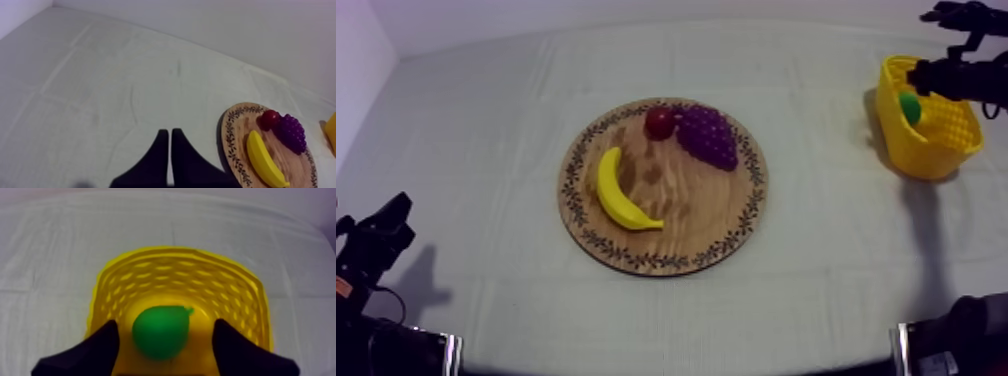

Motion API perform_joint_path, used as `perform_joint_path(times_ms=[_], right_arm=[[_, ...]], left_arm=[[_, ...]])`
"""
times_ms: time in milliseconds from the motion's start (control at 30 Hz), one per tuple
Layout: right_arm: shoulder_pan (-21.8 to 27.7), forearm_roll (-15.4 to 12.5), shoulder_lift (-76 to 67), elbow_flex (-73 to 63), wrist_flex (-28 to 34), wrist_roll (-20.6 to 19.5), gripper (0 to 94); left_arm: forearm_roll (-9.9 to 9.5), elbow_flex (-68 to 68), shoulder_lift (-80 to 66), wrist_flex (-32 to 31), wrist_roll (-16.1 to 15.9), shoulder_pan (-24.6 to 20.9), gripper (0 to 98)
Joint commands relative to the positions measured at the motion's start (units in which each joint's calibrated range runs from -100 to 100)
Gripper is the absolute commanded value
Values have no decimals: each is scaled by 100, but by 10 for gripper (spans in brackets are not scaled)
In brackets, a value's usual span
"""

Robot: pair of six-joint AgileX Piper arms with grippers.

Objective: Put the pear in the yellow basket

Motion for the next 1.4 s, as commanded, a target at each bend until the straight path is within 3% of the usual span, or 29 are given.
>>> perform_joint_path(times_ms=[0, 167, 400, 500, 700, 933, 1000, 1067, 1267, 1367], right_arm=[[10, 127, -69, 12, 52, -184, 345], [-3, 335, -393, 93, 188, -419, 148], [-120, 411, -1254, 521, 426, -504, 23], [-204, 231, -1817, 824, 602, -329, 9], [-287, -523, -3305, 1659, 1159, 569, 3], [-79, -712, -5174, 2955, 1795, 1032, 3], [-50, -501, -5768, 3375, 1961, 905, 3], [-74, -102, -6396, 3748, 2226, 563, 9], [-496, 1461, -8090, 4356, 3072, -916, 32], [-665, 1851, -8740, 4522, 3446, -1258, 50]], left_arm=[[-2, 2, 0, 1, 1, 1, 1], [-2, 2, 0, 1, 0, 1, 1], [-2, 2, 0, 1, -1, 1, 1], [-2, 2, 0, 1, 1, 1, 1], [-2, 2, 0, 1, 1, 1, 1], [-2, 2, 0, 1, 1, 1, 1], [-2, 2, 0, 1, 1, 1, 1], [-2, 2, 0, 1, -1, 1, 1], [-2, 2, 0, 1, -1, 1, 1], [-2, 2, 0, 1, 0, 1, 1]])
